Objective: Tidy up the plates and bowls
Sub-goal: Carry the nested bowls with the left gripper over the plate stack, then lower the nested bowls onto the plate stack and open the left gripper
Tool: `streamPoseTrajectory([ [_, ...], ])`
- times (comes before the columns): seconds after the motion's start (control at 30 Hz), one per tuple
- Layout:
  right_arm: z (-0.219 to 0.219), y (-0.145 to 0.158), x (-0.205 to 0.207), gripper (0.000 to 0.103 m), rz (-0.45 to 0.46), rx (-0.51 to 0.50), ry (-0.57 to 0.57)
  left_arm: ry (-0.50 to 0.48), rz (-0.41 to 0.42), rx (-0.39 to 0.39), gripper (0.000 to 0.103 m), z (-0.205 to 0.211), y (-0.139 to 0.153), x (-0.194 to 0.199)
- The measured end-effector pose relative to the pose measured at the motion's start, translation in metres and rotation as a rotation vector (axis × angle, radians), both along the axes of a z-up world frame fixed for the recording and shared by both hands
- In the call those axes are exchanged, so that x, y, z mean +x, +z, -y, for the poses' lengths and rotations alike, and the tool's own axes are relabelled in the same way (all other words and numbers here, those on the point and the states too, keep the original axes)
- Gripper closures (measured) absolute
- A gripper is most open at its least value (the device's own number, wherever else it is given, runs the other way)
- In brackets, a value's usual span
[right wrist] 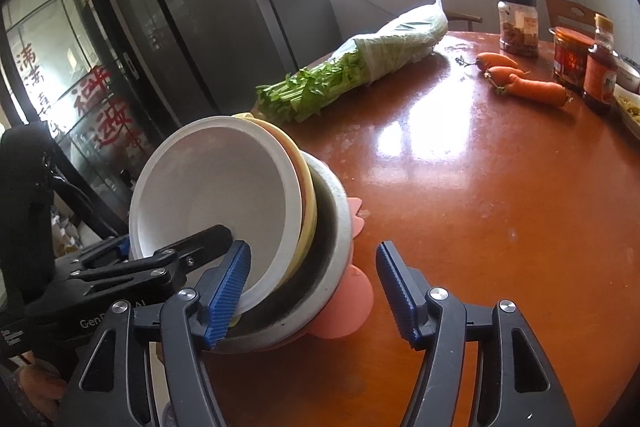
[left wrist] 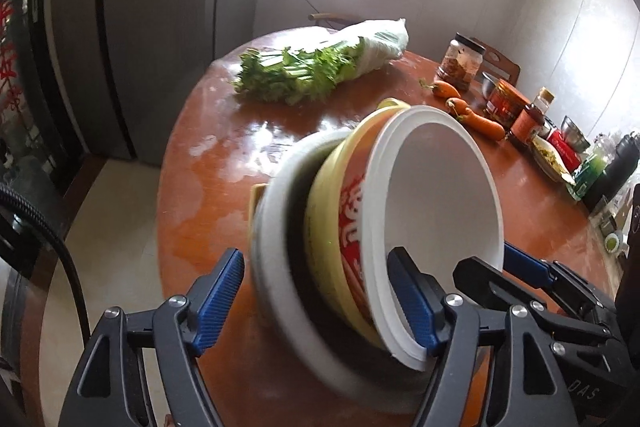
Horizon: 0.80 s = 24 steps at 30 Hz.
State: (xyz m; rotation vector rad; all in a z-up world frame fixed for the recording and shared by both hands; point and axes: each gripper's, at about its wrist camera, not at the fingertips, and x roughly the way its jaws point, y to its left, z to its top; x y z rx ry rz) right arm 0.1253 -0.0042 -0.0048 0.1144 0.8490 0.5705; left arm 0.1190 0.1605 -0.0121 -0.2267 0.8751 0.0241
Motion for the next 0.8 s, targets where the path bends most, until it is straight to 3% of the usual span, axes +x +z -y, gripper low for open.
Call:
streamPoseTrajectory([
  [0.17, 0.01, -0.002, 0.007, 0.036, 0.004, -0.007, -0.023, -0.014, -0.004, 0.041, 0.027, 0.013, -0.002, 0.013],
  [0.57, 0.054, -0.005, 0.026, 0.036, 0.006, -0.005, -0.117, -0.086, 0.011, 0.053, 0.027, 0.055, -0.003, 0.047],
  [0.8, 0.068, 0.007, 0.021, 0.036, 0.04, 0.01, -0.118, -0.028, 0.055, 0.105, 0.027, 0.054, 0.01, 0.037],
])
